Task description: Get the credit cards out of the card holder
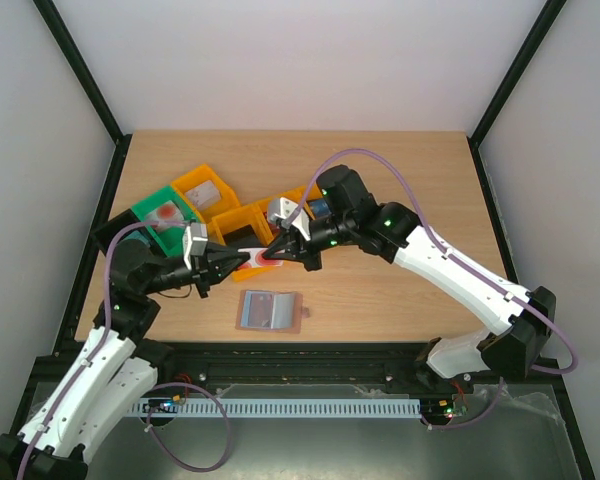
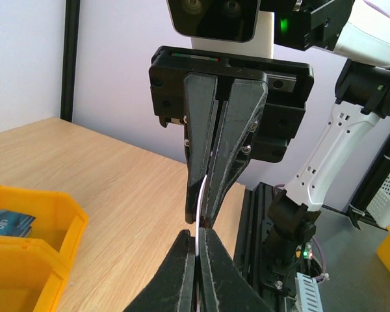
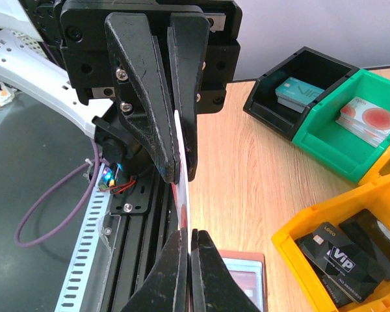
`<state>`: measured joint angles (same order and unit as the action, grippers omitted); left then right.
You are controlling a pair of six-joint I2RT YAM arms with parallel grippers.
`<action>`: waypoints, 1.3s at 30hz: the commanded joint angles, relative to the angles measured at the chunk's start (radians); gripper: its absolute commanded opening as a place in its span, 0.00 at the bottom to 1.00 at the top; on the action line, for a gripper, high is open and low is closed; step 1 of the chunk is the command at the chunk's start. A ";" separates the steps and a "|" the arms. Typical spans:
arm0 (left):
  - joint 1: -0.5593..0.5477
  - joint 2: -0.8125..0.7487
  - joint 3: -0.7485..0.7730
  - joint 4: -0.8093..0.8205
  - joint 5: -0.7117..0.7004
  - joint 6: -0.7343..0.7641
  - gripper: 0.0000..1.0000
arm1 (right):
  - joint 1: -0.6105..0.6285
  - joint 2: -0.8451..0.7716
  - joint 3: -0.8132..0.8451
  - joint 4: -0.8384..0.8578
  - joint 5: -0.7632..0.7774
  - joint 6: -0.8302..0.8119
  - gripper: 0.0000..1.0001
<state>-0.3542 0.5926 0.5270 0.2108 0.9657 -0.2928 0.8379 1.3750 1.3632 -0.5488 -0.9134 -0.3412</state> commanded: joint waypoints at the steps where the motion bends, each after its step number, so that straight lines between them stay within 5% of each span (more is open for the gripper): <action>1: 0.013 -0.018 -0.008 0.021 0.006 -0.013 0.02 | 0.004 -0.019 0.020 0.052 0.025 0.000 0.02; 17: 0.035 -0.049 -0.041 0.097 0.010 -0.098 0.02 | 0.004 -0.079 -0.027 0.142 0.070 0.037 0.02; 22: 0.075 -0.068 -0.064 0.197 -0.039 -0.215 0.02 | 0.004 -0.121 -0.092 0.274 0.241 0.120 0.38; 26: 0.130 -0.080 -0.063 0.221 -0.128 -0.310 0.02 | 0.004 -0.209 -0.222 0.488 0.526 0.138 0.64; 30: 0.224 -0.091 -0.036 0.191 -0.332 -0.479 0.02 | 0.005 -0.270 -0.335 0.738 0.697 -0.057 0.70; 34: 0.333 -0.075 -0.022 0.178 -0.446 -0.795 0.02 | 0.028 -0.221 -0.358 0.944 0.694 -0.245 0.72; 39: 0.356 -0.086 0.004 0.133 -0.455 -0.937 0.02 | 0.154 -0.094 -0.427 1.251 0.735 -0.816 0.75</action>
<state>-0.0055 0.5194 0.4797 0.3660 0.5617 -1.0187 0.9058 1.1919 0.9947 0.3580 -0.2466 -0.6655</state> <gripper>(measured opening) 0.027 0.737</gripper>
